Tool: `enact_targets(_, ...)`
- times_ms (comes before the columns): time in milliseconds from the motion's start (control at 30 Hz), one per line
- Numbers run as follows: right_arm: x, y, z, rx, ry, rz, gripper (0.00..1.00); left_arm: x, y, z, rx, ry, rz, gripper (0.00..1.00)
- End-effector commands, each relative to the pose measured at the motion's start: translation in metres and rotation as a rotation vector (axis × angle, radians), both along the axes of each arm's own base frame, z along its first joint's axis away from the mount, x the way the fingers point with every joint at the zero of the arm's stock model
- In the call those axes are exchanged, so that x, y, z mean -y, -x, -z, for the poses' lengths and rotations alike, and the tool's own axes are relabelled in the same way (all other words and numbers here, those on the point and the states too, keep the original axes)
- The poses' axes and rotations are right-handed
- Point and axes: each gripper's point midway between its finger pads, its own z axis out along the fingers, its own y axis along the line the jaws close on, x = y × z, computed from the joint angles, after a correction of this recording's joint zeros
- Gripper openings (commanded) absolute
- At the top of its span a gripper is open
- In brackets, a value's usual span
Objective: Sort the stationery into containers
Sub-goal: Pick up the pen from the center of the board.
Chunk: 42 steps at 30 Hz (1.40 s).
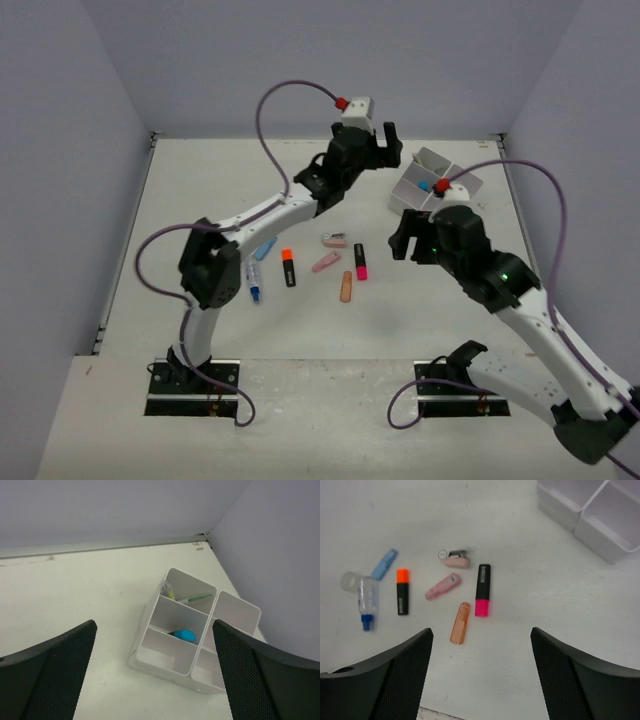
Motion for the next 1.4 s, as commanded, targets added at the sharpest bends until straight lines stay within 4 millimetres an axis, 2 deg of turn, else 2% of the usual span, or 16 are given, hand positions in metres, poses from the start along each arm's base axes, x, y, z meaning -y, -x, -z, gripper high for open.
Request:
enact_targets(0, -0.047, -0.023, 0.066, -0.240, 0.081, -0.142, 0.76, -0.119, 0.068, -0.057, -0.081, -0.019, -0.214, 1.00)
enact_targets(33, -0.054, -0.032, 0.075, -0.268, 0.097, -0.145, 0.75, -0.135, 0.083, -0.030, -0.131, -0.048, -0.224, 1.00)
enact_targets(67, -0.055, -0.034, 0.075, -0.265, 0.097, -0.145, 0.75, -0.143, 0.092, -0.049, -0.105, -0.014, -0.224, 1.00)
enact_targets(100, -0.064, -0.049, 0.091, -0.305, 0.129, -0.144, 0.72, -0.158, 0.109, -0.024, -0.150, -0.035, -0.229, 1.00)
enact_targets(167, -0.070, -0.069, 0.114, -0.359, 0.186, -0.119, 0.70, -0.177, 0.130, -0.016, -0.180, -0.030, -0.239, 1.00)
enact_targets(367, -0.085, -0.095, 0.164, -0.486, 0.277, -0.107, 0.64, -0.197, 0.173, 0.026, -0.270, -0.073, -0.163, 1.00)
enact_targets(467, -0.085, -0.094, 0.189, -0.545, 0.299, -0.090, 0.58, -0.201, 0.186, 0.030, -0.283, -0.076, -0.133, 1.00)
enact_targets(633, -0.084, -0.083, 0.211, -0.604, 0.298, -0.092, 0.49, -0.213, 0.194, 0.029, -0.275, -0.092, -0.141, 1.00)
enact_targets(933, -0.074, -0.043, 0.252, -0.715, 0.291, -0.115, 0.45, -0.207, 0.192, 0.043, -0.295, -0.116, -0.123, 1.00)
enact_targets(967, -0.075, -0.042, 0.252, -0.711, 0.290, -0.120, 0.42, -0.204, 0.192, 0.044, -0.296, -0.113, -0.115, 1.00)
enact_targets(1033, -0.073, -0.042, 0.251, -0.686, 0.289, -0.132, 0.24, -0.199, 0.191, 0.049, -0.309, -0.113, -0.098, 1.00)
enact_targets(1067, -0.073, -0.043, 0.244, -0.663, 0.285, -0.137, 0.06, -0.195, 0.190, 0.050, -0.311, -0.108, -0.085, 1.00)
enact_targets(1100, -0.071, -0.045, 0.238, -0.642, 0.289, -0.133, 0.00, -0.191, 0.189, 0.050, -0.309, -0.100, -0.074, 1.00)
enact_targets(1233, -0.055, -0.049, 0.195, -0.483, 0.284, -0.098, 0.00, -0.165, 0.184, 0.044, -0.312, -0.035, 0.003, 1.00)
enact_targets(1300, -0.065, -0.056, 0.139, -0.267, 0.152, -0.146, 0.00, -0.138, 0.190, 0.040, -0.334, 0.030, 0.122, 1.00)
enact_targets(1367, -0.078, -0.045, 0.104, -0.099, 0.056, -0.293, 0.00, -0.110, 0.198, 0.020, -0.305, 0.125, 0.264, 1.00)
